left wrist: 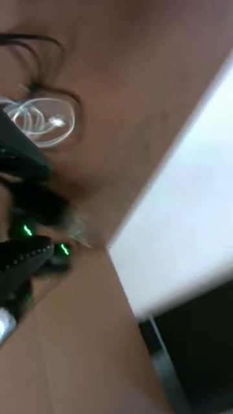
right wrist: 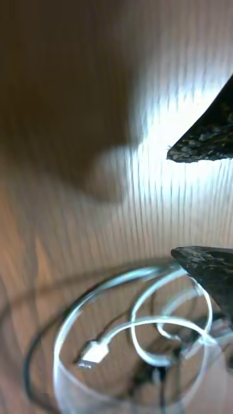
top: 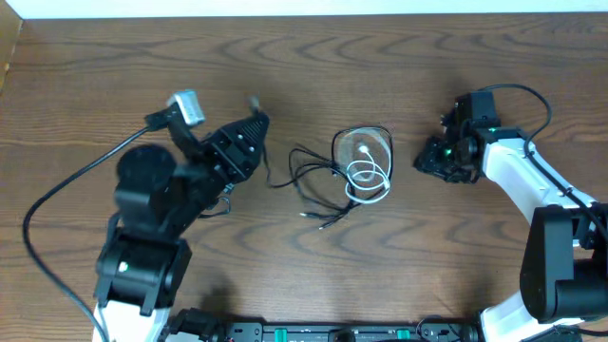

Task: Untangle cables

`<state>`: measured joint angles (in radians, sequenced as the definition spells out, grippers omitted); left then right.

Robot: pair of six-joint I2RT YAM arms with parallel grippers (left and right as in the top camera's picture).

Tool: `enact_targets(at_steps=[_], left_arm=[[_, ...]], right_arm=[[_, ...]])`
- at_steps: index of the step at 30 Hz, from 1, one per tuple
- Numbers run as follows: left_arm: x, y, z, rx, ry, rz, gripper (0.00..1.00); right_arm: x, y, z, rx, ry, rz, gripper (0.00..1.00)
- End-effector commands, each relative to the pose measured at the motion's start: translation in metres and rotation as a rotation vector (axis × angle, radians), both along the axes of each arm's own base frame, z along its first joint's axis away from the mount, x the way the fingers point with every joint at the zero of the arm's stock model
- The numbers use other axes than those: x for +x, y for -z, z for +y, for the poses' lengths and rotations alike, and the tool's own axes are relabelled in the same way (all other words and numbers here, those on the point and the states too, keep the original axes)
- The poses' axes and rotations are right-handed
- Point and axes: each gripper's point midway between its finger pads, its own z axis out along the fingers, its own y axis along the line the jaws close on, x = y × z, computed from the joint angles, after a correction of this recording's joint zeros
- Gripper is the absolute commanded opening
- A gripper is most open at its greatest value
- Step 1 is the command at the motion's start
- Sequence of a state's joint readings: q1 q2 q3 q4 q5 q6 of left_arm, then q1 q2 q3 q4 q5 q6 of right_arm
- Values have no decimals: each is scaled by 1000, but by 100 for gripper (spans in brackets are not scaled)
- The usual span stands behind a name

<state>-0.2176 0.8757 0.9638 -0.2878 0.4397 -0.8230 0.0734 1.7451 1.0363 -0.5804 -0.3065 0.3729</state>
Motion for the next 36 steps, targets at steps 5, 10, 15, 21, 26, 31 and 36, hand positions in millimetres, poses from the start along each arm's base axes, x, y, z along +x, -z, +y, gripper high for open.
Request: enact_targets(at_steps=[5,10,15,21,26,31,36], left_arm=[[21,66,-6,172,73,160,34],[27,114,-7,242,108,303,35],[27,170,-7,275,127,509,34],[26,188,-7,307,152,552,34],[26,188,-6,317,153,546,34],[26,188,-6,317,154,546,34],[26,188,-6,317,153,546,35]], right_arm=[[0,-54,52,239,-241,-179,43],[-9,-75,78,252,-300,-222,47],[-14,-52,117,166,-366,-210,49],[-21,-16,149,73,-618,-265,48],[-22,-9,169,16,-747,-342,43],[-22,-4,178,-10,-766,-364,39],[-19,16,180,-12,-768,-345,38]])
